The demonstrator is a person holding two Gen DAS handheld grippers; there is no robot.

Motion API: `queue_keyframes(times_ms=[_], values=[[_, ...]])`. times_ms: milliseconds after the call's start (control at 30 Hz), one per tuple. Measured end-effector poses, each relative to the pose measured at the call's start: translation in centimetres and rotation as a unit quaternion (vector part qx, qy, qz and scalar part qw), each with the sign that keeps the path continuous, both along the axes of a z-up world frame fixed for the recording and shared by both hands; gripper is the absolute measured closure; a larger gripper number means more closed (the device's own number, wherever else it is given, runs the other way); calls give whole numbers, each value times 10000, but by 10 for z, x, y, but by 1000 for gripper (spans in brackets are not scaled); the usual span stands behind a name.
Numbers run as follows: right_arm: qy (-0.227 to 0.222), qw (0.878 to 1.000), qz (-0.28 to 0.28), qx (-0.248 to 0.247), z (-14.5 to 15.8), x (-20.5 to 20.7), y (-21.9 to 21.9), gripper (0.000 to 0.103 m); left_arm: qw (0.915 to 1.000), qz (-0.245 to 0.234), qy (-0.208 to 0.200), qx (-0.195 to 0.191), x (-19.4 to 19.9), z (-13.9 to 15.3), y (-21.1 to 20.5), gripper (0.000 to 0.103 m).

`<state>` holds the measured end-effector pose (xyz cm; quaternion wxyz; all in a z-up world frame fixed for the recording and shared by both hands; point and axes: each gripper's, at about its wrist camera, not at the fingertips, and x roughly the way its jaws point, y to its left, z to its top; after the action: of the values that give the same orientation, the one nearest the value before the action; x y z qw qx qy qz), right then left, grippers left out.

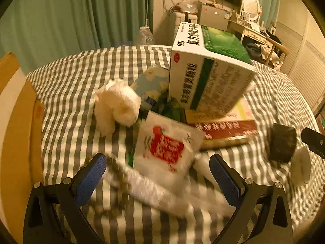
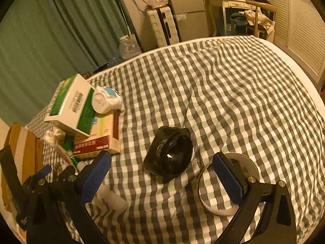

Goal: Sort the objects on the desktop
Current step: 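Grasp the red-printed sachet with the left tool while the right tool grasps the black cup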

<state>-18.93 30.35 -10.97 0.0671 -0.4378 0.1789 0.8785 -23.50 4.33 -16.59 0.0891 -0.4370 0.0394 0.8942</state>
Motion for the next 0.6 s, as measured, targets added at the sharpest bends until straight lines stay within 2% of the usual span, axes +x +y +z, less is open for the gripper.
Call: queue_keyframes(times_ms=[67, 100, 133, 200, 233, 267, 333, 400, 433, 467, 500, 567, 600], values=[[-31, 10000, -44, 14, -4, -3, 1, 3, 9999, -63, 37, -109, -8, -4, -1, 0], [-56, 10000, -61, 28, -6, -5, 2, 3, 9999, -110, 18, -32, -11, -5, -2, 0], [-70, 9999, -64, 46, -7, -7, 2, 3, 9999, -149, 7, 63, -12, -6, -4, 6], [-99, 9999, -26, 123, -9, -12, 1, 3, 9994, -317, -101, 119, -13, -8, -4, 32], [-126, 9997, 9, 198, -10, -16, -1, 3, 9991, -386, -165, -9, -14, -10, -1, 50], [-143, 9996, 52, 245, -10, -18, -2, 3, 9986, -471, -178, -166, -13, -11, 1, 52], [-161, 9994, 177, 252, -12, -21, -6, 12, 9982, -577, -99, -136, -9, -8, 3, 58], [-256, 9990, 299, 207, -17, -23, -10, 33, 9980, -609, -111, -92, -5, -4, 2, 59], [-325, 9987, 337, 194, -19, -24, -11, 38, 9982, -589, -95, -94, -3, -3, 2, 61], [-403, 9985, 350, 154, -23, -25, -11, 49, 9982, -580, -84, -107, -1, -1, 3, 62], [-434, 9983, 372, 70, -25, -25, -10, 65, 9983, -573, -76, -102, 0, 3, 2, 62], [-445, 9974, 440, -355, -31, -24, -5, 85, 9985, -536, -12, -68, 5, 10, -1, 62], [-413, 9971, 424, -472, -31, -22, -3, 87, 9987, -512, 8, -19, 7, 14, -4, 62]])
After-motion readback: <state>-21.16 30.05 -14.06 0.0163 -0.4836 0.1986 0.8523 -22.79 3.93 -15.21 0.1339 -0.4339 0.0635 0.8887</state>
